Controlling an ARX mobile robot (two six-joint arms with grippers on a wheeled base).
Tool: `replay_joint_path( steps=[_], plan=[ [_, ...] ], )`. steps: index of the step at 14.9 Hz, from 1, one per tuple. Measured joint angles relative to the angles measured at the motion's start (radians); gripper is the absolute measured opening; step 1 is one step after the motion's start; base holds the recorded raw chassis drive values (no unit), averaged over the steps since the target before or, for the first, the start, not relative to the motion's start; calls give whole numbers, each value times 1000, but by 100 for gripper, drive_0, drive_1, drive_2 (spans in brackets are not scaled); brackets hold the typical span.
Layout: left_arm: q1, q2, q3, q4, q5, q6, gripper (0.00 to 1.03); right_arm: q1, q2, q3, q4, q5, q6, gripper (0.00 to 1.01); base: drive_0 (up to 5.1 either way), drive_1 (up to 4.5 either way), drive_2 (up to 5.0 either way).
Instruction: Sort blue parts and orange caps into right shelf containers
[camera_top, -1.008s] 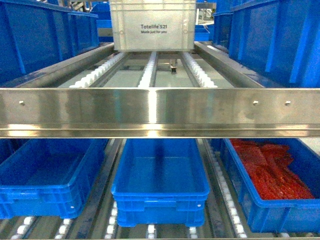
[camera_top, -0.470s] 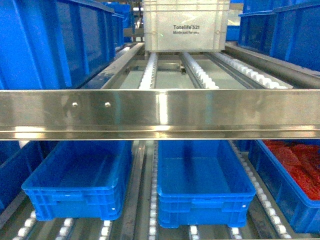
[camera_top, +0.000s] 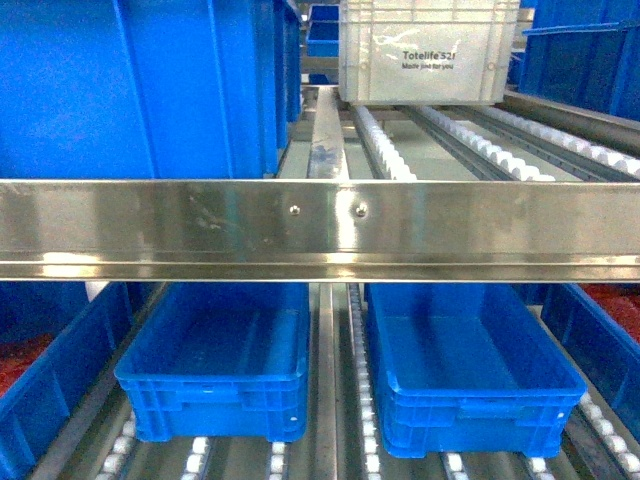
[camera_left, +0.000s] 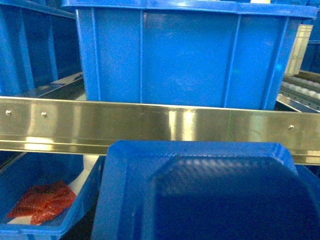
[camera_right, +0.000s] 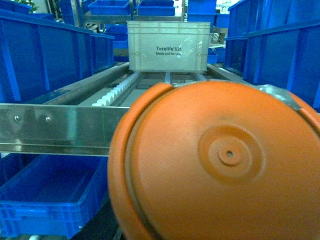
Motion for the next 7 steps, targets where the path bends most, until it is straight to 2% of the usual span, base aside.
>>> replay_joint_path(
  steps=[7],
  plan=[
    [0,0,0,4,7,0,42,0,0,0,-2,3,0,44,0,0,0]
  ],
)
